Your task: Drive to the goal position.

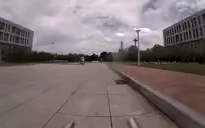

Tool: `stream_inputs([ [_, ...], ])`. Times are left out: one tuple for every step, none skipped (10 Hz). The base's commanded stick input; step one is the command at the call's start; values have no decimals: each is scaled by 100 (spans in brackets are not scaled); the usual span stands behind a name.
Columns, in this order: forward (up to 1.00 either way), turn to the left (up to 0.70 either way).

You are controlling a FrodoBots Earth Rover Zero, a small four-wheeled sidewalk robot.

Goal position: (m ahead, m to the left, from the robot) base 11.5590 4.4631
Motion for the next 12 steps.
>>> stream_inputs([
  [100, 0],
  [100, 0],
  [100, 0],
  [100, 0],
  [100, 0],
  [100, 0],
  [100, 0],
  [100, 0],
  [100, 0],
  [100, 0],
  [100, 0],
  [100, 0],
])
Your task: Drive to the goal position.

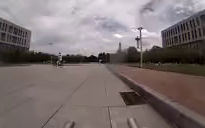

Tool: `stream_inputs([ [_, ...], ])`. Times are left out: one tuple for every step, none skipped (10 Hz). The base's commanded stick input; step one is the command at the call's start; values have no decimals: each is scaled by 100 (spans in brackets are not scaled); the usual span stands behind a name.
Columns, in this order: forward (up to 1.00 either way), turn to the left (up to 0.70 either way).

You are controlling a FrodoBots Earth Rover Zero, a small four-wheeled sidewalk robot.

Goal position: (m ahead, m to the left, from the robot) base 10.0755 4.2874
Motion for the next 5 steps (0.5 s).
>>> stream_inputs([
  [100, 0],
  [100, 0],
  [100, 0],
  [100, 0],
  [100, 0],
])
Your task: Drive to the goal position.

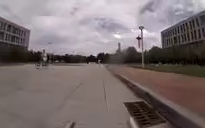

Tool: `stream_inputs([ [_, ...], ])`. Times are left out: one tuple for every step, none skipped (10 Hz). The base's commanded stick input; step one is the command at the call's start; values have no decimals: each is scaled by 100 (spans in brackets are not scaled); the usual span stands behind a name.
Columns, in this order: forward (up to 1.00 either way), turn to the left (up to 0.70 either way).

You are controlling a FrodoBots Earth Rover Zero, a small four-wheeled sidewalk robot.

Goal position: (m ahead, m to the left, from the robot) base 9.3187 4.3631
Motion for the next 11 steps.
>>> stream_inputs([
  [100, 0],
  [100, 0],
  [100, 0],
  [100, 0],
  [100, 0],
  [100, 6],
  [100, 34],
  [100, 29],
  [100, 15],
  [100, 2],
  [100, 0],
])
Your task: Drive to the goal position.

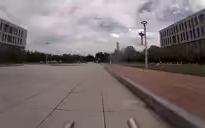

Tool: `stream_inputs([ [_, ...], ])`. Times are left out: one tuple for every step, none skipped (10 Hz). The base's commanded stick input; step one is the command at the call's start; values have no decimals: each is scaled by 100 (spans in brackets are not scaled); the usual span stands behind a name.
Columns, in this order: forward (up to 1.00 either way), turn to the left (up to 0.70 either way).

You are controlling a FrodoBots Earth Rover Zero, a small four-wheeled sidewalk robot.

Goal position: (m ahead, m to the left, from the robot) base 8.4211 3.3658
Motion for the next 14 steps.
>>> stream_inputs([
  [100, 0],
  [100, 0],
  [100, 0],
  [100, 0],
  [100, 0],
  [100, 0],
  [100, 0],
  [100, 0],
  [100, 0],
  [100, 0],
  [100, 0],
  [100, 0],
  [100, 0],
  [100, 0],
])
